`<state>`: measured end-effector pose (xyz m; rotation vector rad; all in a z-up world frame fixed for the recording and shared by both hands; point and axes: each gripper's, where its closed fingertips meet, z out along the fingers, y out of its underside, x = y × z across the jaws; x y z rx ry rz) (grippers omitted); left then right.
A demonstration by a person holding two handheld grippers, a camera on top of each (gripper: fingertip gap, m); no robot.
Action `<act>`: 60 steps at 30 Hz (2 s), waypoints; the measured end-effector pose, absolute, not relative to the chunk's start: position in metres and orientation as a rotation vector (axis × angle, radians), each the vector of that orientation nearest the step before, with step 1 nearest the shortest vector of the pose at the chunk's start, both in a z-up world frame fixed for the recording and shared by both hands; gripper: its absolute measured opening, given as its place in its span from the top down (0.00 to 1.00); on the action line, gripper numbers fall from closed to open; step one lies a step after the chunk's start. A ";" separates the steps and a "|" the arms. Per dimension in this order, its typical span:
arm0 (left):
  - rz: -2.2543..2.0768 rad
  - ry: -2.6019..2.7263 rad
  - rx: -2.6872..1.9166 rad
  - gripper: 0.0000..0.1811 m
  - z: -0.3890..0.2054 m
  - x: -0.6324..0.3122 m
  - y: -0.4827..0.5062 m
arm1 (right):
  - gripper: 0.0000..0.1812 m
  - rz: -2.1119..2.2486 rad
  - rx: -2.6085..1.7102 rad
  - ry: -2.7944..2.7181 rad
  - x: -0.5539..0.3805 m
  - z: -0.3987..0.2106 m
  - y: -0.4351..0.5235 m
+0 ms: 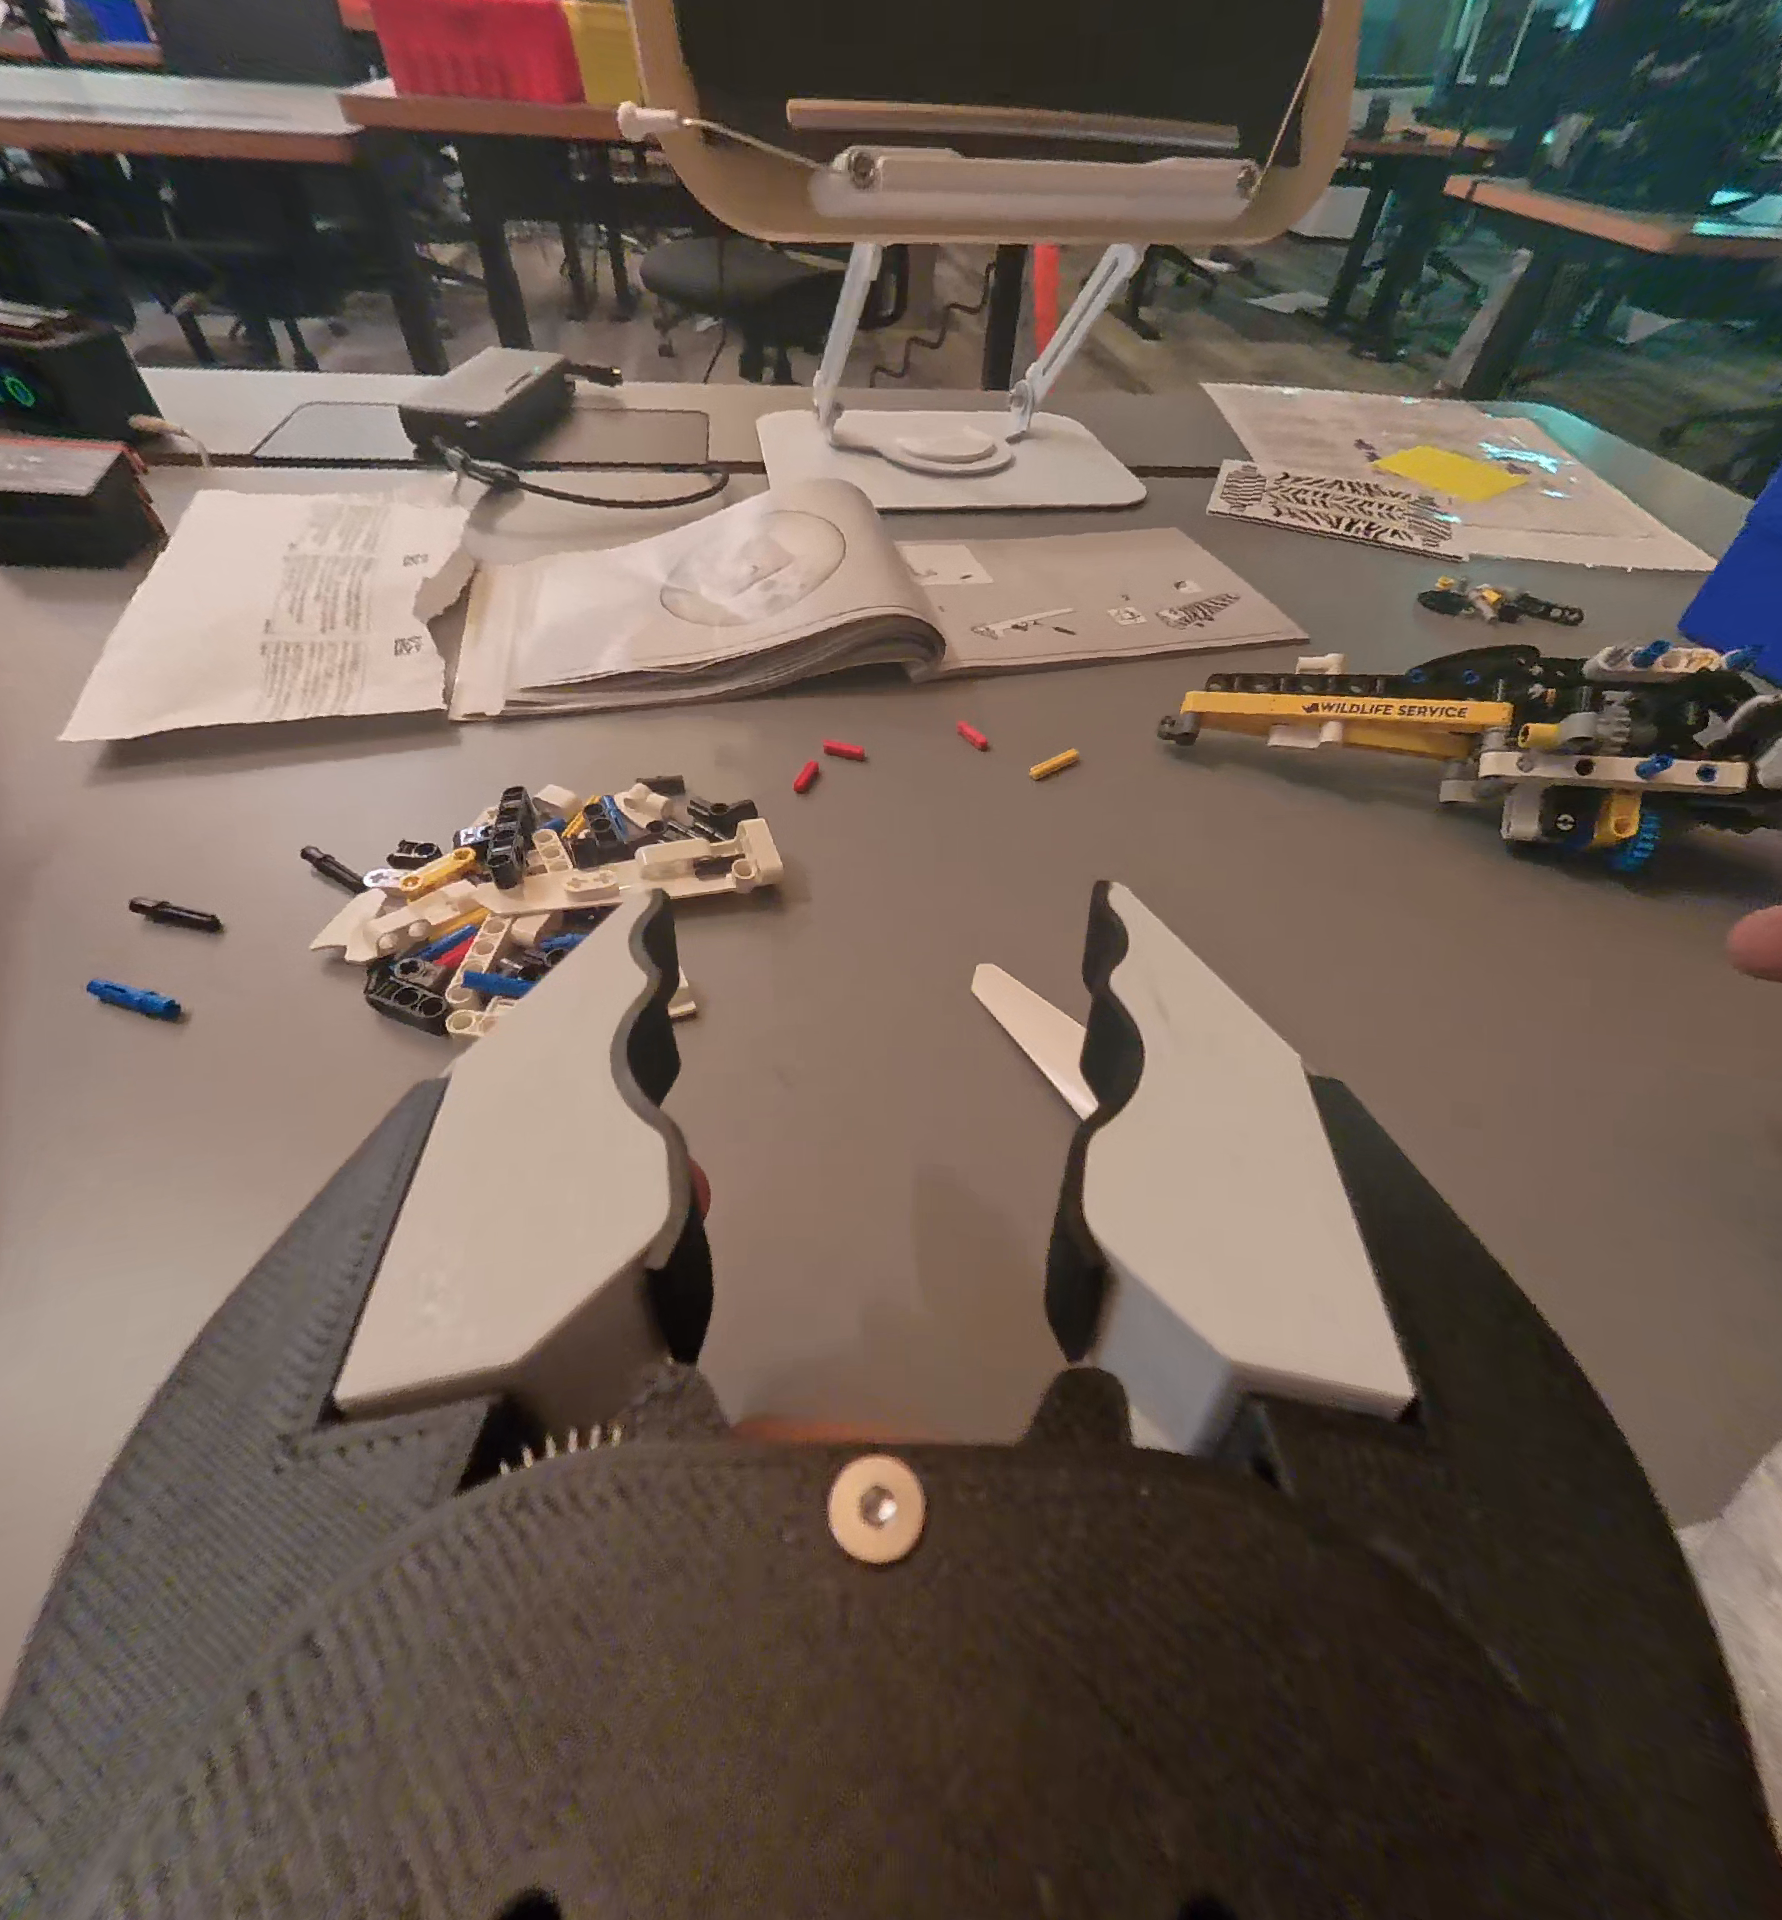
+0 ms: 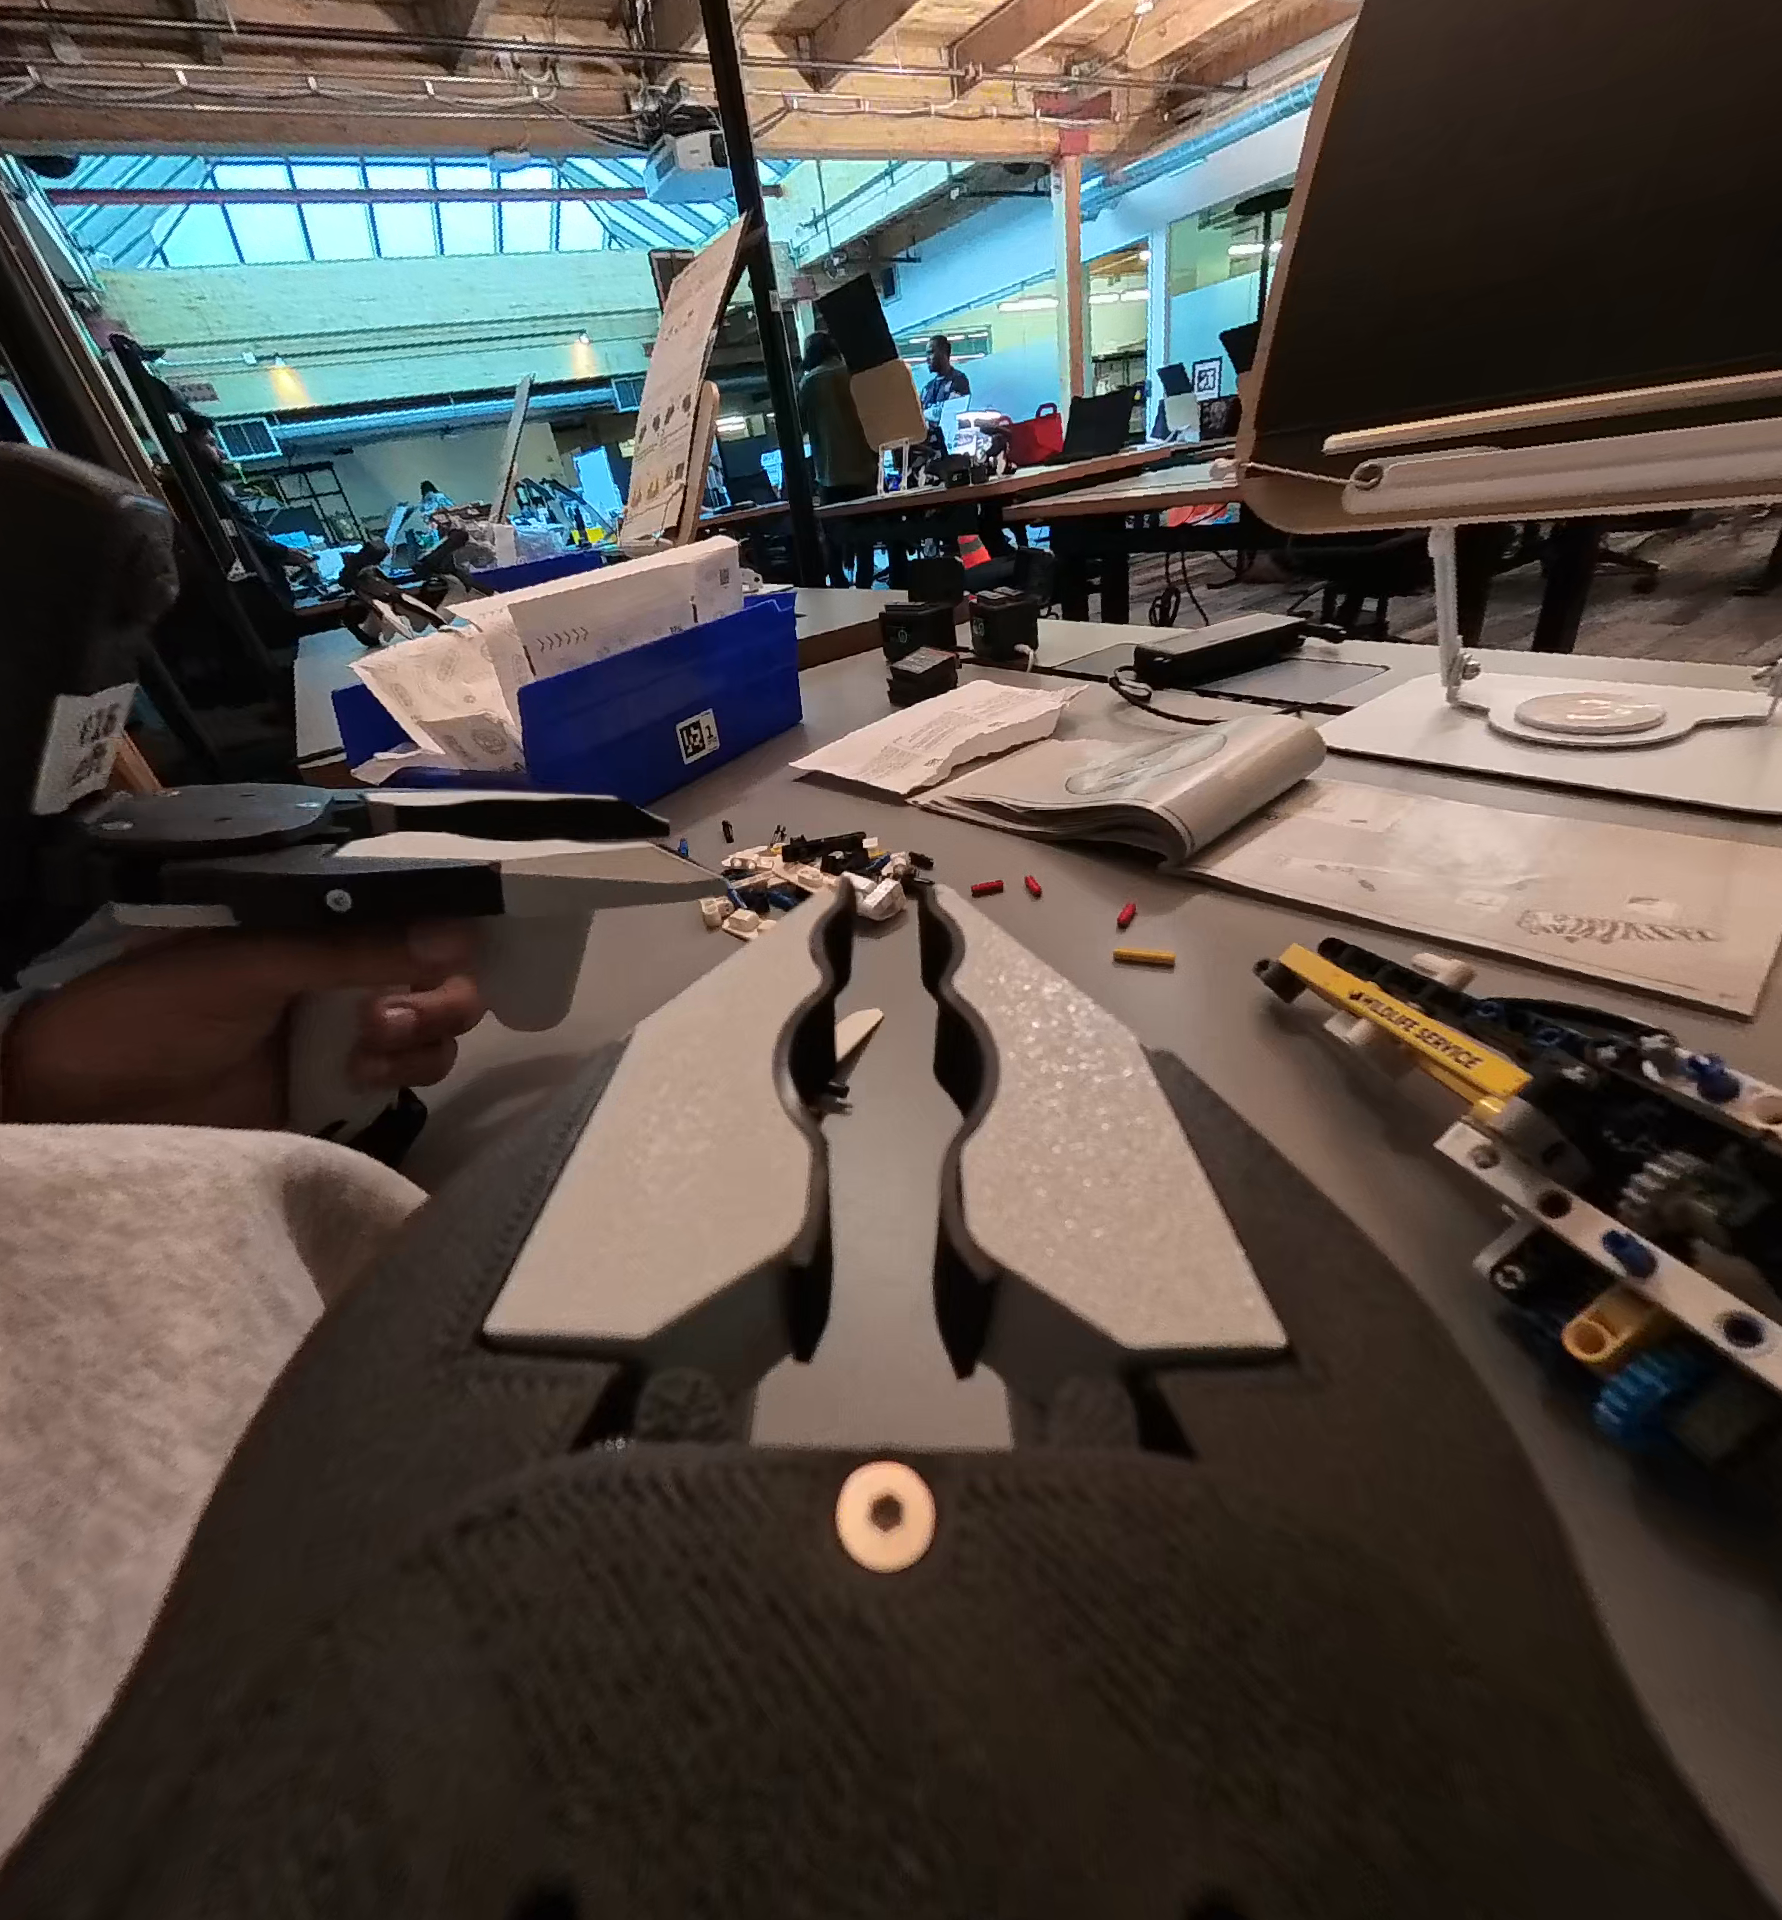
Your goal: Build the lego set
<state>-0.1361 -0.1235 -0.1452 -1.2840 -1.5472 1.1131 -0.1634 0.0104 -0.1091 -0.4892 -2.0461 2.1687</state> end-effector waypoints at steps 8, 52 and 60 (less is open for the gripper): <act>1.139 -1.564 -1.359 0.59 -0.151 -0.140 -0.120 | 0.94 2.193 -0.508 -2.045 -0.165 -0.108 0.012; 0.438 -1.571 -1.573 0.51 -0.163 -0.389 -0.074 | 0.74 2.280 -0.712 -1.919 -0.194 -0.099 0.038; 0.430 -1.639 -1.399 0.57 -0.149 -0.275 -0.113 | 0.75 2.221 -0.632 -1.946 -0.187 -0.100 0.032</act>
